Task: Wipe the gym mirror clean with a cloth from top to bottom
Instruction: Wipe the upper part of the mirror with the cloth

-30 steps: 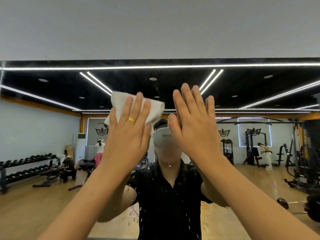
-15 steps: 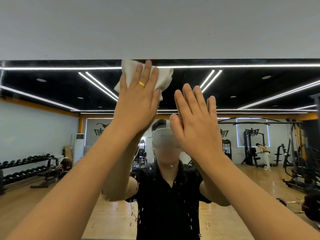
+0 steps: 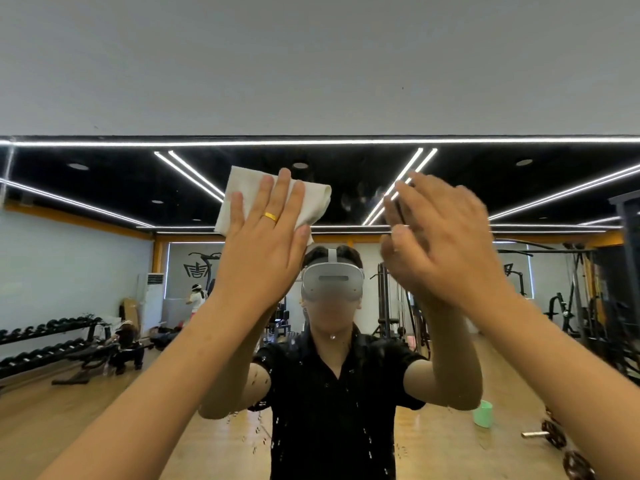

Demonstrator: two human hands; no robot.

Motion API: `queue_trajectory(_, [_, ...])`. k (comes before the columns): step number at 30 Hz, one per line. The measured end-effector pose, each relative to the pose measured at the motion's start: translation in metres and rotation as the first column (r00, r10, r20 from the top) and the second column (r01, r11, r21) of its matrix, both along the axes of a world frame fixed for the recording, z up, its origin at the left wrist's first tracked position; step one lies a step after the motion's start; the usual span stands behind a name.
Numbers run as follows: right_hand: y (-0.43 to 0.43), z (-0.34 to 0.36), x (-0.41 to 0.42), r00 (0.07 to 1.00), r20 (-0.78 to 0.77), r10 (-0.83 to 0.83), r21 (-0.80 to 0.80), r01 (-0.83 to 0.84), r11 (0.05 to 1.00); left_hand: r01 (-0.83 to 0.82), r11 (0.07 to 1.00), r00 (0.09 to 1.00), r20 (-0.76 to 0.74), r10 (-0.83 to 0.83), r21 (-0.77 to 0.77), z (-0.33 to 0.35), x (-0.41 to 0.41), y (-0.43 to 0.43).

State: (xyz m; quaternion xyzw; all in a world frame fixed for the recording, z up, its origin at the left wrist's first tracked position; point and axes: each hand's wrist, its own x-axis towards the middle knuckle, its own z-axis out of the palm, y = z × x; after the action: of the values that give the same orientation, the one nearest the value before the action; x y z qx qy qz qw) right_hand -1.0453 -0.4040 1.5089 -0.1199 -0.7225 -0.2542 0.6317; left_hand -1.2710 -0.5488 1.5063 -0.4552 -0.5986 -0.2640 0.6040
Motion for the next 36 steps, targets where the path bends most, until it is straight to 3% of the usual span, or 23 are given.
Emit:
queue_trajectory(4, [0.042, 0.0, 0.022, 0.982, 0.096, -0.165, -0.006, 0.166, 0.986, 0.019, 1.0, 1.0, 0.015, -0.02, 0.022, 0.002, 0.004, 0.005])
queue_trajectory(12, [0.051, -0.005, 0.018, 0.985, 0.074, -0.155, 0.024, 0.153, 0.988, 0.05, 0.998, 0.996, 0.065, -0.053, 0.05, 0.043, 0.029, 0.022])
queue_trajectory(19, [0.054, -0.006, 0.019, 0.984, 0.078, -0.161, 0.019, 0.16, 0.987, 0.101, 0.995, 0.994, 0.042, -0.1, -0.007, -0.023, 0.032, 0.024])
queue_trajectory(28, [0.054, -0.006, 0.019, 0.983, 0.086, -0.162, 0.02, 0.161, 0.987, 0.073, 0.997, 0.996, 0.055, -0.071, -0.019, 0.071, 0.05, 0.034])
queue_trajectory(36, [0.053, -0.005, 0.02, 0.987, 0.085, -0.133, 0.013, 0.133, 0.991, 0.169, 0.986, 0.98, 0.106, -0.167, -0.01, -0.012, 0.043, 0.026])
